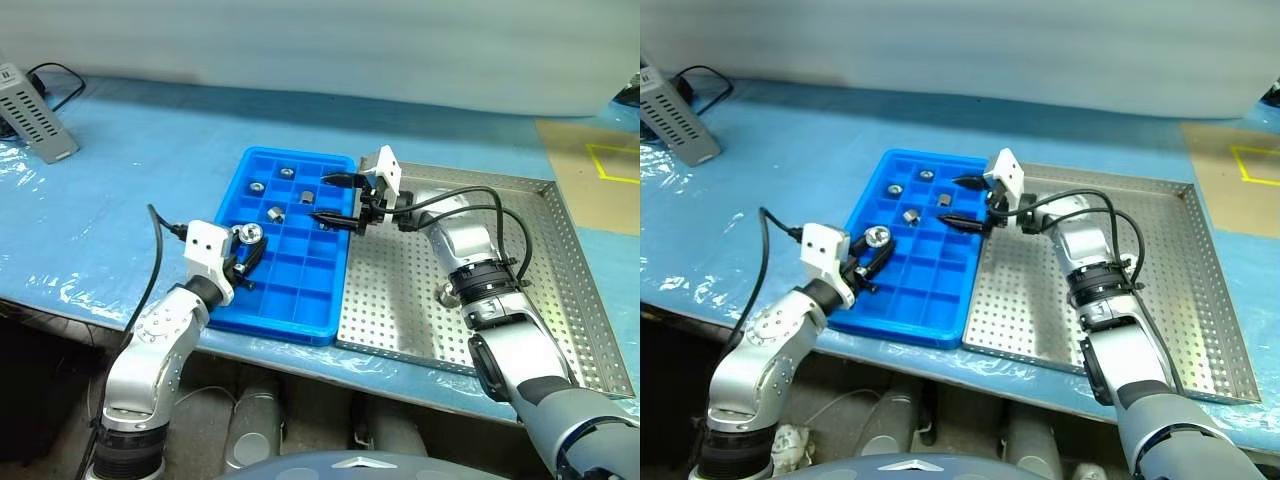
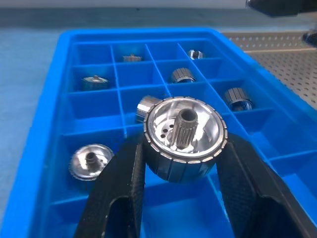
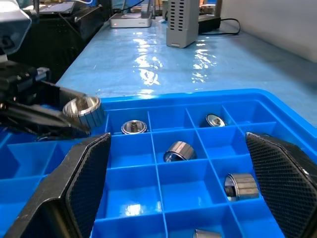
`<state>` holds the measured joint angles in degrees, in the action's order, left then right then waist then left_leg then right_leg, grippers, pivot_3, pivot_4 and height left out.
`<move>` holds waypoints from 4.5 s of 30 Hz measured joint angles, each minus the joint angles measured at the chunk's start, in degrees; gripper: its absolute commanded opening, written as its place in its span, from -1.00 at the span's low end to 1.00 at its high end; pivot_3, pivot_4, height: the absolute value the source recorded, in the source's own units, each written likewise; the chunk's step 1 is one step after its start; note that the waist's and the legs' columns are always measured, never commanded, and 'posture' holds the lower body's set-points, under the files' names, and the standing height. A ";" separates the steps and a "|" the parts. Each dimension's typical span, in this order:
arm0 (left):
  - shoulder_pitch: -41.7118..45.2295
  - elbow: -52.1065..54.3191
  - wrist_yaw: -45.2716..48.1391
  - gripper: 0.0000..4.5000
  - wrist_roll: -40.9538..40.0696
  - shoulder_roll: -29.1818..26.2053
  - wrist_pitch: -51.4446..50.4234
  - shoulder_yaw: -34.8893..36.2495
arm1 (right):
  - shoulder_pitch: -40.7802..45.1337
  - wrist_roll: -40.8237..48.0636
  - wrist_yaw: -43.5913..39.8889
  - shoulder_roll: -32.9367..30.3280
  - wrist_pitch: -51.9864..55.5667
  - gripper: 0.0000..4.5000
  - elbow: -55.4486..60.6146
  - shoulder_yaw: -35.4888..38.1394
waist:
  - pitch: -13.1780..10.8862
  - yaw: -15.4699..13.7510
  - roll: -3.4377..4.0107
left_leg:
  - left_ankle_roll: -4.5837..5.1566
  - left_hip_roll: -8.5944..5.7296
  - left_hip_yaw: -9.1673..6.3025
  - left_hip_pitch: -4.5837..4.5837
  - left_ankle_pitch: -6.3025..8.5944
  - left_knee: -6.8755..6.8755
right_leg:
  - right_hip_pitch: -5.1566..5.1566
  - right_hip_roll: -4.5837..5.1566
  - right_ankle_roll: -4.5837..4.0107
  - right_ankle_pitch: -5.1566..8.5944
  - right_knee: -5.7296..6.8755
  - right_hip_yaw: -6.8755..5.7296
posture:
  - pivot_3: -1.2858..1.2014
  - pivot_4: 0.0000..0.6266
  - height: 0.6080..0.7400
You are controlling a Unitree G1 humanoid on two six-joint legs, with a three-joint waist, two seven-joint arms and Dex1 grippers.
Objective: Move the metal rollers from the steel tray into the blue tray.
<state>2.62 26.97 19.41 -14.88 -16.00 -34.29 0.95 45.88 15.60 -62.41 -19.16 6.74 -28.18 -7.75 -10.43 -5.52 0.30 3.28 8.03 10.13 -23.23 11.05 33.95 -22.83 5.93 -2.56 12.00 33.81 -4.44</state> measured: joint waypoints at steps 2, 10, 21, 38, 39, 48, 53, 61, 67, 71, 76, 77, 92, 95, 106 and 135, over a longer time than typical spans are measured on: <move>0.44 -2.26 -0.03 0.23 1.04 -0.81 -0.14 -0.99 | -0.85 -0.13 0.88 -0.76 0.20 1.00 0.78 0.43 | 0.00 0.17 0.00 | 0.01 0.03 0.01 -0.06 -0.01 0.00 | -0.08 -0.05 -0.01 0.01 0.00 0.01 | 0.10 -0.52 1.00; 8.07 -6.40 1.83 0.53 -1.33 -0.57 1.06 1.07 | -7.14 1.47 4.13 -7.14 6.35 1.00 11.33 5.44 | 0.00 -0.09 0.00 | 0.08 0.09 0.04 0.02 -0.08 0.08 | 0.17 -0.11 -0.05 -0.01 -0.02 0.05 | 0.02 -0.52 1.00; 18.71 -13.49 20.60 0.53 -10.35 -3.80 6.86 0.28 | -28.49 2.04 2.29 -26.16 20.36 1.00 31.88 7.87 | 0.03 3.54 0.05 | -0.10 0.29 0.06 0.26 -0.18 -0.08 | 0.18 -0.40 -0.11 -0.05 -0.09 0.21 | -0.08 -0.52 1.00; 19.80 -15.61 24.93 0.55 -10.55 -7.76 9.35 0.01 | -27.12 1.38 6.54 -18.34 22.97 -0.45 29.94 5.06 | 0.05 5.28 -0.12 | -0.42 0.34 0.09 0.98 -0.38 -0.59 | 0.46 -0.61 -0.12 -0.05 -0.23 0.39 | 0.01 -0.52 1.00; 19.56 -15.30 24.54 0.55 -10.67 -8.05 9.31 0.76 | -24.37 3.22 6.80 -16.53 24.03 -0.45 30.12 5.59 | 0.05 5.24 -0.12 | -0.50 0.34 0.08 0.99 -0.44 -0.66 | 0.42 -0.63 -0.21 -0.10 -0.22 0.39 | 0.03 -0.52 1.00; 10.84 -5.25 18.57 0.55 -12.82 -12.03 6.32 8.25 | -8.45 4.24 3.95 -8.84 21.16 -0.45 22.83 0.66 | 0.08 1.99 -0.20 | -0.64 0.43 0.05 0.65 -0.65 -1.19 | 0.01 -0.74 -0.79 0.11 -0.20 0.16 | 0.15 -0.52 1.00; 8.92 -2.17 15.82 0.55 -13.15 -11.64 5.11 8.34 | -8.29 -4.63 1.18 -13.36 12.61 -0.04 13.54 -4.72 | 0.08 -0.92 -0.21 | -0.66 0.43 0.04 0.29 -0.63 -0.95 | -0.14 -0.71 -0.80 0.12 -0.14 0.09 | 0.12 -0.52 1.00; 13.66 -6.02 17.03 0.55 -12.94 -9.57 5.94 3.24 | -17.04 -3.89 -2.81 -23.09 14.32 0.99 18.60 -0.24 | 0.08 -0.21 -0.22 | -0.76 0.49 0.05 0.85 -0.73 -0.98 | 0.26 -0.75 -0.77 0.09 -0.02 0.20 | 0.01 -0.52 1.00; 16.94 -11.04 20.50 0.55 -12.97 -8.84 7.01 0.74 | -27.21 -1.26 -3.58 -28.23 20.83 0.99 27.07 3.34 | 0.08 1.50 -0.21 | -0.79 0.54 0.08 1.14 -0.74 -1.18 | 0.43 -0.84 -0.75 0.10 -0.16 0.24 | -0.03 -0.52 1.00; 18.44 -12.83 21.95 0.55 -12.95 -8.78 7.75 -0.27 | -32.07 -1.40 -2.14 -28.68 21.37 0.81 29.15 3.60 | 0.09 2.19 -0.20 | -0.79 0.54 0.08 1.16 -0.74 -1.18 | 0.43 -0.85 -0.75 0.10 -0.17 0.23 | -0.04 -0.52 1.00; 18.46 -13.27 22.82 0.55 -12.85 -8.83 8.28 -0.28 | -32.78 -3.35 0.84 -27.87 19.58 0.09 28.60 3.42 | 0.09 3.07 -0.21 | -0.79 0.53 0.08 1.16 -0.74 -1.16 | 0.47 -0.85 -0.75 0.10 -0.18 0.23 | -0.02 -0.52 1.00; 18.46 -13.27 22.82 0.55 -12.83 -8.87 8.33 -0.26 | -32.76 -3.54 1.00 -27.82 19.27 -0.05 28.50 3.16 | 0.09 3.07 -0.21 | -0.79 0.54 0.08 1.17 -0.74 -1.16 | 0.47 -0.85 -0.75 0.10 -0.18 0.23 | -0.01 -0.52 1.00; 8.62 -4.91 17.38 0.55 -14.90 -13.42 6.73 9.03 | -2.16 6.72 1.61 -7.50 22.60 -0.27 19.76 4.41 | 0.13 1.40 -0.31 | -0.90 0.64 0.06 1.08 -0.78 -1.28 | 0.36 -0.86 -0.98 0.18 -0.12 0.02 | 0.21 -0.52 1.00; 4.00 -2.50 14.54 0.55 -15.25 -13.35 6.54 12.75 | 0.52 3.71 -1.56 -3.30 18.54 -0.27 11.37 -1.14 | 0.11 0.19 -0.31 | -0.92 0.65 0.05 0.78 -0.79 -1.23 | 0.10 -0.86 -0.98 0.17 -0.05 0.00 | 0.26 -0.52 1.00; -4.25 7.07 8.14 0.55 -15.49 -13.34 5.59 16.98 | 7.13 -8.62 -6.64 4.16 0.46 -0.27 -12.14 -10.59 | 0.09 -3.84 -0.36 | -0.95 0.67 -0.02 0.57 -0.80 -1.16 | -0.02 -0.85 -0.99 0.17 0.01 -0.06 | 0.34 -0.52 1.00; 25.87 -26.64 28.57 0.55 -10.45 -4.11 14.92 -6.74 | -16.38 -7.96 21.10 -13.59 18.01 0.43 15.70 17.58 | 0.14 4.91 -0.32 | -1.04 0.76 0.16 0.83 -0.91 -1.07 | 0.01 -1.04 -0.89 0.11 0.14 0.28 | -0.19 -0.52 1.00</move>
<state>28.49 0.33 47.98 -25.34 -20.10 -19.37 -5.79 29.50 7.64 -41.31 -32.75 24.75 -12.48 9.83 -10.28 -0.61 -0.02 2.24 8.79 10.29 -22.40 10.14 32.88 -22.83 4.88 -3.45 12.11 33.95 -4.17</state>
